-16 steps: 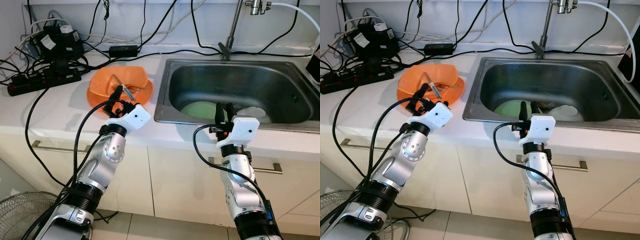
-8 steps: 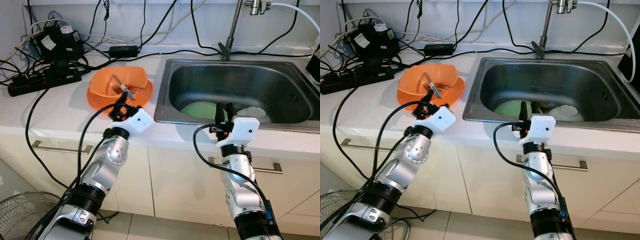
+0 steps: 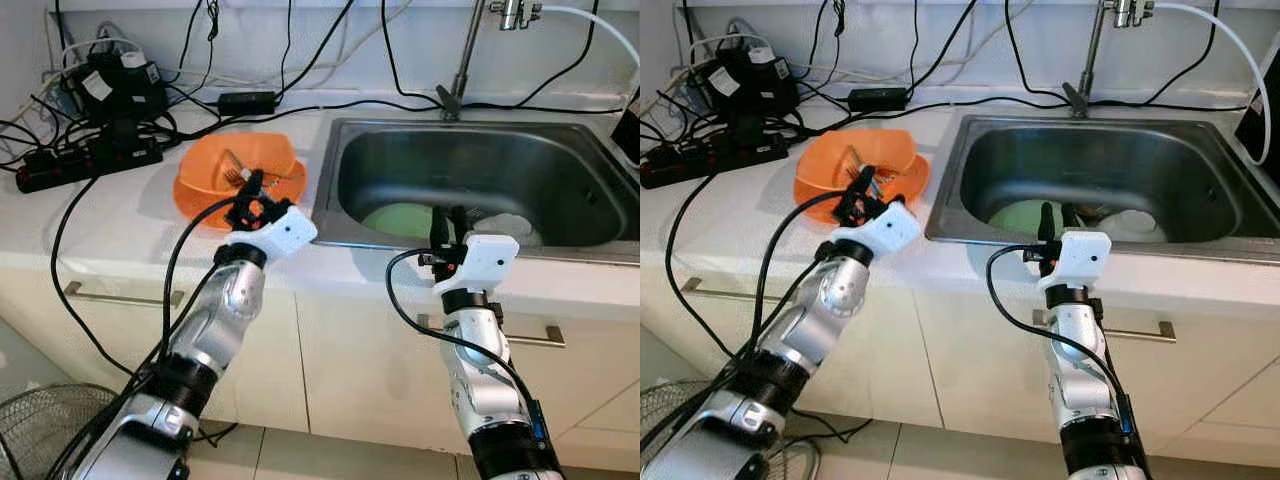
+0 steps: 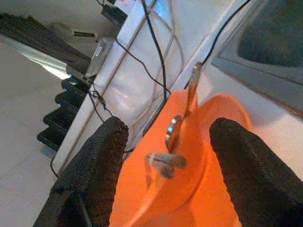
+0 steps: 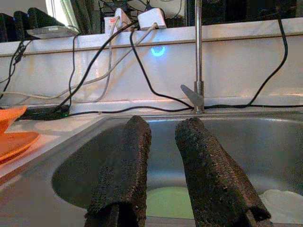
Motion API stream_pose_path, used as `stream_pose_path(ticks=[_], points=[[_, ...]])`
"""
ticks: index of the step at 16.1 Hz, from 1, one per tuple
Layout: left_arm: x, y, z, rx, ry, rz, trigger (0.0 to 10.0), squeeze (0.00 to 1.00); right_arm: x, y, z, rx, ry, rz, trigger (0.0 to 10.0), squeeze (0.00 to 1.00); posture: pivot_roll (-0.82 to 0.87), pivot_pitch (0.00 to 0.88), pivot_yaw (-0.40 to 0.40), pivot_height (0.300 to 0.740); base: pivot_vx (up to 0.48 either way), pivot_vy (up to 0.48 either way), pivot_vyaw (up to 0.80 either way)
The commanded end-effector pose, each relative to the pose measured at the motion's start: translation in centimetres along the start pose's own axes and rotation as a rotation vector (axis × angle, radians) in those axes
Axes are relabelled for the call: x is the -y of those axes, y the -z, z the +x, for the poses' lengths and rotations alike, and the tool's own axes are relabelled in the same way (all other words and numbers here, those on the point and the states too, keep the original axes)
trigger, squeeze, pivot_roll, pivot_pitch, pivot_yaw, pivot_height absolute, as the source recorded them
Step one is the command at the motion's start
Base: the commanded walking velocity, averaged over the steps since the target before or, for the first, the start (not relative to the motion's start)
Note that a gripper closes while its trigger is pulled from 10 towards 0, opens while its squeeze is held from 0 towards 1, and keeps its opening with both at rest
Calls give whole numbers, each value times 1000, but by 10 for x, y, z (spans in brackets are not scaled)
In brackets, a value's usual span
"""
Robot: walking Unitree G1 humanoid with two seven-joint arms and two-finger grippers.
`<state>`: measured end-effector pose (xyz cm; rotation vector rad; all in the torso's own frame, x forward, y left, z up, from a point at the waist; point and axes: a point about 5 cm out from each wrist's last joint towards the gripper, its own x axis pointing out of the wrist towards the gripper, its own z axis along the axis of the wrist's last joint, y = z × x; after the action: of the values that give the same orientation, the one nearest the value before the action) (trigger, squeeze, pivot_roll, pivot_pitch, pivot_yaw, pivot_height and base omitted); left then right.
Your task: Kitchen organization
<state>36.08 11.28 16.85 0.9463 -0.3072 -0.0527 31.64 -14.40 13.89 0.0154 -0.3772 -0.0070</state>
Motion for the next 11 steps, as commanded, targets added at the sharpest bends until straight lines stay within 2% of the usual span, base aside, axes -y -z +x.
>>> stream_pose_path(ticks=[1, 2, 3, 4, 6, 7, 8, 9, 11], points=[[-3, 2, 3, -13, -12, 22, 8745, 0, -2, -1, 3, 8, -4, -7, 10000, 0, 41, 0, 90, 740, 0, 0, 0], [-4, 2, 5, -16, -17, 26, 7725, 0, -2, -1, 3, 8, -4, -7, 10000, 0, 41, 0, 90, 740, 0, 0, 0], [-4, 2, 6, -17, -19, 27, 5490, 0, -2, -1, 3, 8, -4, -7, 10000, 0, 41, 0, 90, 740, 0, 0, 0], [-5, 2, 7, -24, -26, 33, 1255, 0, -2, -1, 3, 8, -3, -8, 10000, 0, 42, 0, 89, 740, 0, 0, 0], [-6, 4, 7, -42, -36, 37, 1137, 0, -1, -1, 3, 6, -1, -7, 10000, 0, 46, 4, 88, 740, 0, 0, 0], [-6, 6, 6, -50, -34, 41, 2706, 0, -1, -1, 3, 5, -1, -6, 10000, 0, 47, 7, 87, 740, 0, 0, 0], [-6, 7, 6, -53, -33, 42, 2706, 0, -1, -1, 3, 5, -1, -6, 10000, 0, 47, 7, 87, 740, 0, 0, 0], [-6, 9, 4, -58, -34, 40, 3686, 0, -1, -1, 4, 5, 1, -6, 10000, 0, 52, 11, 85, 740, 0, 0, 0], [-6, 10, 3, -67, -36, 39, 3725, 0, -1, -1, 4, 4, 1, -6, 10000, 0, 52, 12, 84, 740, 0, 0, 0]])
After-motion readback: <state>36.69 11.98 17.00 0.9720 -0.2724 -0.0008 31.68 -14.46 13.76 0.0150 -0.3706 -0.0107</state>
